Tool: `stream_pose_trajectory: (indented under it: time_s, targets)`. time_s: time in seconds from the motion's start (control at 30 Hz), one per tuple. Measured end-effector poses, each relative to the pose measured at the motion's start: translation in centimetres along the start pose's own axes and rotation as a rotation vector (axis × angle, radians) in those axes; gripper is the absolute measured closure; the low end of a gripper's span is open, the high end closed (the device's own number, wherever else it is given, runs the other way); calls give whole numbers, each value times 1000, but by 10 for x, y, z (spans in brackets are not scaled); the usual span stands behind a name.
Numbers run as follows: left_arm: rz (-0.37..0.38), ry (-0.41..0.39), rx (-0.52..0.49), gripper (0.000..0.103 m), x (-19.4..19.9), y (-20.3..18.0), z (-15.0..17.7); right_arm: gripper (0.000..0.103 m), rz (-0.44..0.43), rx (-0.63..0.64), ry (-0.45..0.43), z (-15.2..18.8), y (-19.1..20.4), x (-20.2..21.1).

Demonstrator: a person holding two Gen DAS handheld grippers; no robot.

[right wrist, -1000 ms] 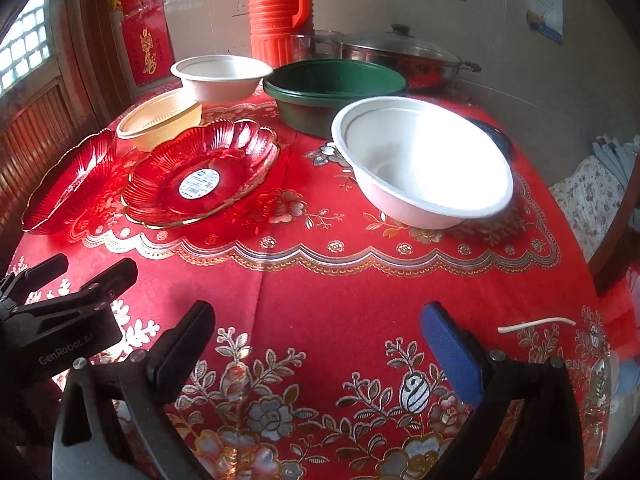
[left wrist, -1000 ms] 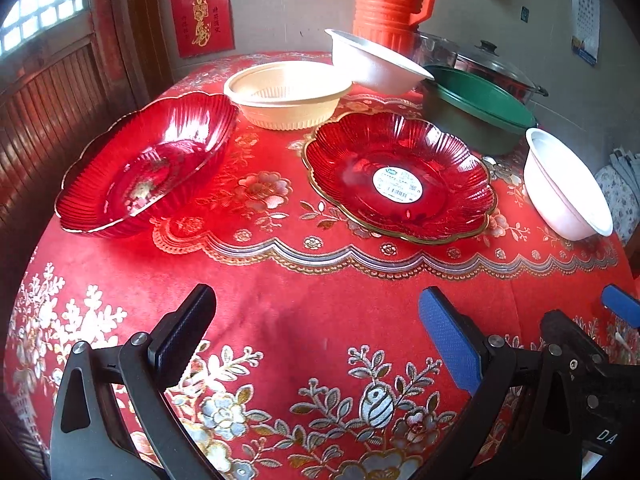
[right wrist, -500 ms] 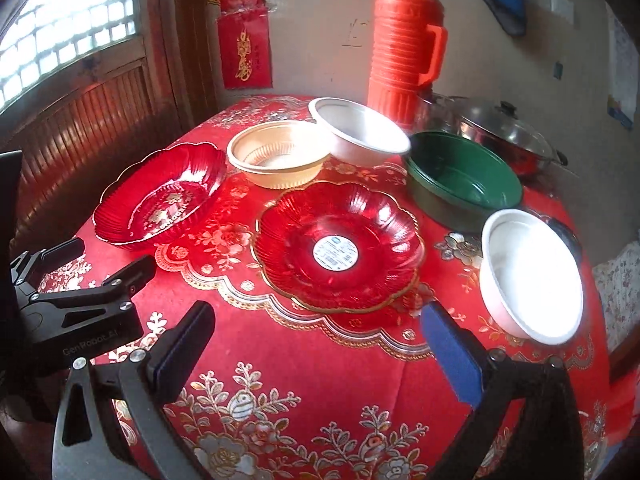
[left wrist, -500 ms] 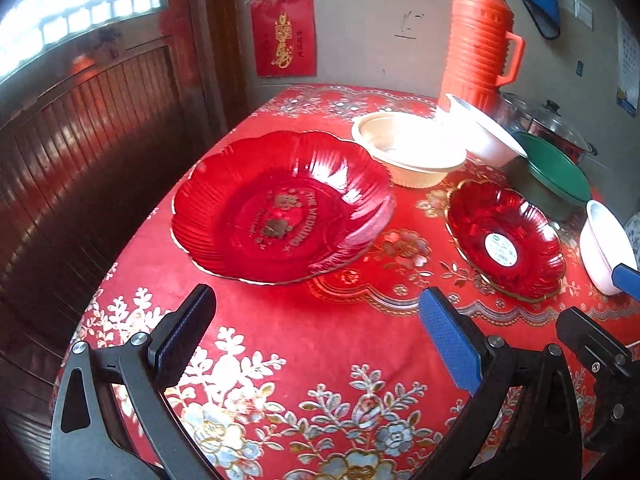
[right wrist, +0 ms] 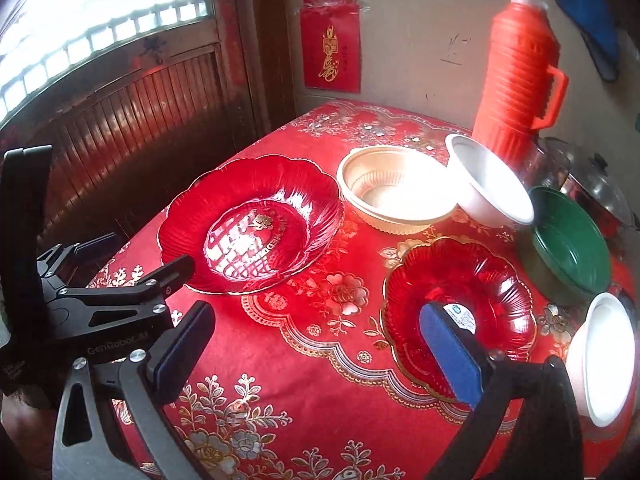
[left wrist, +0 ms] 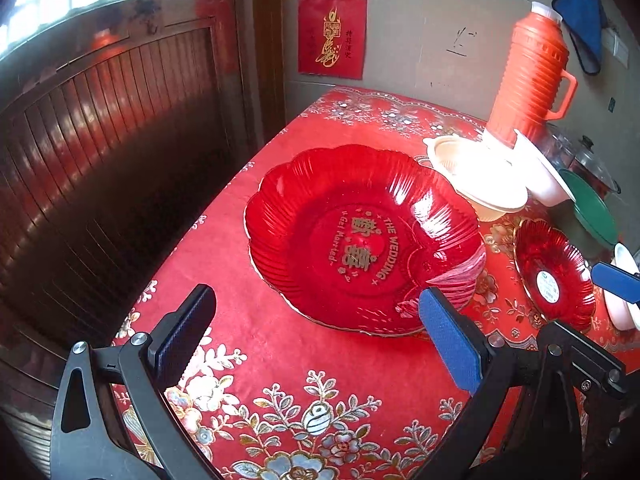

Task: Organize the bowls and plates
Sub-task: 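Move the left tool to the large red wedding plate and close on its rim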

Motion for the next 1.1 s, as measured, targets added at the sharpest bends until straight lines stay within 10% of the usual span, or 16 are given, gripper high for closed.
stream_pose_trajectory:
  time_s: [1.1]
  targets:
    - [4, 103, 33, 1, -54, 33, -43, 16, -75, -58, 103, -47, 0, -60]
Point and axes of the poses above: each gripper's, at about its wrist camera, not at the fingertips, and x roughly against the way its jaws point, y to its left, z to its underside, the point moved 8 cm from there along -x, roughly the way its jaws point, and after that the axes turned 11 degrees about y, right-handed, at the moved point
